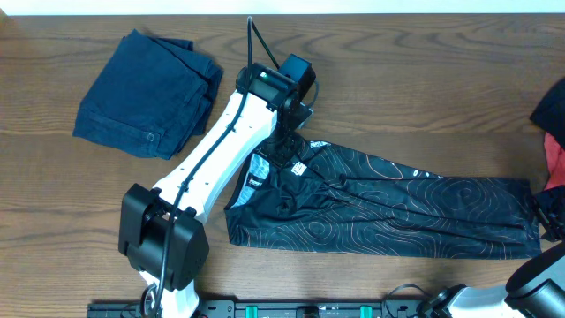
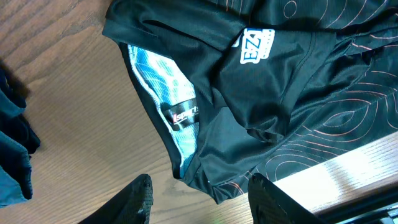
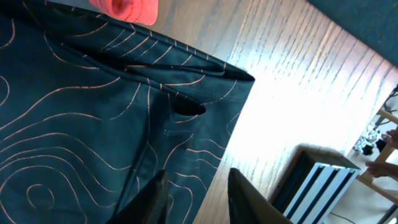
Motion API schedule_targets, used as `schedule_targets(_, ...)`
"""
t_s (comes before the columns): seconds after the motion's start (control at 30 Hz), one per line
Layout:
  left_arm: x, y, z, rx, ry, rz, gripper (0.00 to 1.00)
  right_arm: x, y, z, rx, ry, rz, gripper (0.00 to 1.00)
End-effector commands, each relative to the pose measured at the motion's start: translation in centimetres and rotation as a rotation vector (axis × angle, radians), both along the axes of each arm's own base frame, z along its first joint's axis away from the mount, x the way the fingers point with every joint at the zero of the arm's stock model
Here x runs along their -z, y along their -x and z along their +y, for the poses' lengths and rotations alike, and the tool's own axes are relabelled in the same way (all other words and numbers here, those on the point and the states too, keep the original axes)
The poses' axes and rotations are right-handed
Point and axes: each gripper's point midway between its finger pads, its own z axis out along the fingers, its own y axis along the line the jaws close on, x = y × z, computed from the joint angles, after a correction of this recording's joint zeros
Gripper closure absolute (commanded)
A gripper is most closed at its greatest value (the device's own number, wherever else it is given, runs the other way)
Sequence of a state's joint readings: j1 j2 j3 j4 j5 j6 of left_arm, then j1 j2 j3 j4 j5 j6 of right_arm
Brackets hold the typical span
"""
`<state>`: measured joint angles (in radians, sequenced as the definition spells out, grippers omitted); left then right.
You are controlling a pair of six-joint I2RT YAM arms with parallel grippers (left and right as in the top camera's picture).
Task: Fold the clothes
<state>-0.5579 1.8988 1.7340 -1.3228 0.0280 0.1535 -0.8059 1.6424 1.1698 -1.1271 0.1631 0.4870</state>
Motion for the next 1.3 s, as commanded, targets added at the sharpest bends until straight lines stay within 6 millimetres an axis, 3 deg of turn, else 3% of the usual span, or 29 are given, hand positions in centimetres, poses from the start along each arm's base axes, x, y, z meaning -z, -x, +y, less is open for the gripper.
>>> schedule_targets(0.0,-0.1,0.2,0.0,-0.015,0.011,0.01,0.48,-0.3,-0.7,-0.2,0.014,-0.001,-0.043,0.68)
schedule_targets(0.07,0.0,0.4,-0.2,-0.015,0.023,0.02,0.48,-0.1,-2.7,1.2,0.008,-0.087,-0.151,0.68)
schedule_targets(0.1,0.0,0.5,-0.4,-0.015,0.037,0.029,0.41,-0.2,-3.8,2.0,-0.019,-0.132,-0.21,0.68)
schedule_targets(0.17,0.2,1.0,-1.2,-0.015,0.081,0.06,0.37,-0.7,-6.7,3.5,-0.165,-0.215,-0.36,0.67)
schedule_targets(0.27,0.9,1.6,-2.8,-0.014,0.171,0.103,0.3,-1.2,-8.6,5.2,-0.257,-0.272,-0.449,0.65)
schedule_targets(0.47,5.6,0.5,-4.0,-0.007,0.239,0.053,0.25,-1.2,-10.1,6.6,-0.331,-0.267,-0.448,0.63)
schedule_targets(0.63,9.8,1.1,-1.9,-0.046,0.16,0.051,0.25,-1.2,-10.4,7.4,-0.362,-0.269,-0.436,0.63)
schedule_targets(0.77,11.0,2.2,-0.8,-0.083,0.134,0.091,0.26,-0.9,-10.3,7.6,-0.374,-0.259,-0.411,0.62)
schedule_targets(0.9,11.2,2.0,-0.7,-0.087,0.142,0.081,0.28,-0.2,-9.7,7.6,-0.355,-0.243,-0.366,0.61)
schedule_targets(0.97,11.4,1.9,-0.8,-0.086,0.145,0.074,0.42,0.1,-9.6,7.9,-0.356,-0.248,-0.362,0.61)
schedule_targets(1.03,11.4,2.1,-0.6,-0.087,0.139,0.084,0.79,0.4,-9.3,8.0,-0.355,-0.255,-0.354,0.6)
schedule_targets(1.07,11.3,2.4,-0.4,-0.093,0.132,0.095,0.89,0.6,-9.2,8.1,-0.353,-0.256,-0.349,0.61)
schedule_targets(1.13,10.9,3.0,0.1,-0.101,0.115,0.121,0.94,0.9,-8.7,8.1,-0.351,-0.255,-0.331,0.6)
schedule_targets(1.27,9.9,4.1,1.5,-0.128,0.077,0.182,0.93,1.7,-7.9,7.9,-0.308,-0.237,-0.289,0.6)
